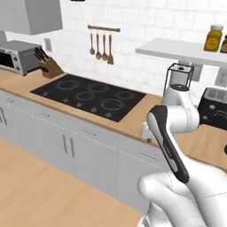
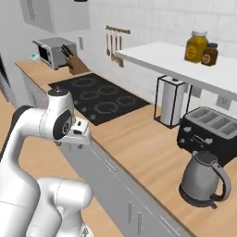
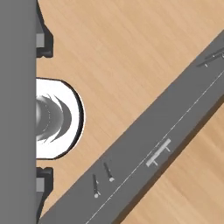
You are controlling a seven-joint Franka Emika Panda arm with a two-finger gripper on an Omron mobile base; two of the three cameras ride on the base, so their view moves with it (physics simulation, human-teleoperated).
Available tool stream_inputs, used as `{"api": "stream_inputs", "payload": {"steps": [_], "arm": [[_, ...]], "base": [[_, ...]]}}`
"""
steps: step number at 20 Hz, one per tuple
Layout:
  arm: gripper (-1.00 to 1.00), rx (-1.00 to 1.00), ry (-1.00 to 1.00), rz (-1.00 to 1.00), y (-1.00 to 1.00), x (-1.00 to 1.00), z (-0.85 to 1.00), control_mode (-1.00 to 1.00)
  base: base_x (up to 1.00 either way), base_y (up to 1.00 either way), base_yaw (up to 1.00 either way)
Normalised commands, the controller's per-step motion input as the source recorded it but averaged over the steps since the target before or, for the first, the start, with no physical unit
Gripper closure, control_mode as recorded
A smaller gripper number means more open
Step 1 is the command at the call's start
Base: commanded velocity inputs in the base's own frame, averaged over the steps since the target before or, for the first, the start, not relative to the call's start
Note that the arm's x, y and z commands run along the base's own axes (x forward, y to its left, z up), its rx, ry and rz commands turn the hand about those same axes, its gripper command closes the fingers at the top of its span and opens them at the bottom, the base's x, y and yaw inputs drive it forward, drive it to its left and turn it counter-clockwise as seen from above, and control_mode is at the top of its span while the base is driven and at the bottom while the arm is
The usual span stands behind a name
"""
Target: Navigate to the range hood.
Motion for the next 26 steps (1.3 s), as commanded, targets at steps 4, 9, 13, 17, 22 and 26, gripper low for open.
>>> {"api": "stream_inputs", "payload": {"steps": [4, 9, 13, 17, 22, 26], "arm": [[-1.0, 0.0, 0.0, 0.0, 0.0, 0.0, 0.0, 1.0], [-1.0, 0.0, 0.0, 0.0, 0.0, 0.0, 0.0, 1.0], [-1.0, 0.0, 0.0, 0.0, 0.0, 0.0, 0.0, 1.0], [-1.0, 0.0, 0.0, 0.0, 0.0, 0.0, 0.0, 1.0], [-1.0, 0.0, 0.0, 0.0, 0.0, 0.0, 0.0, 1.0], [-1.0, 0.0, 0.0, 0.0, 0.0, 0.0, 0.0, 1.0]], "base": [[0.71, 1.0, -0.36], [0.74, 1.0, -0.36], [0.64, 1.0, -0.37], [0.63, 1.0, -0.36], [0.59, 0.84, -0.34], [0.46, 0.49, -0.32]]}}
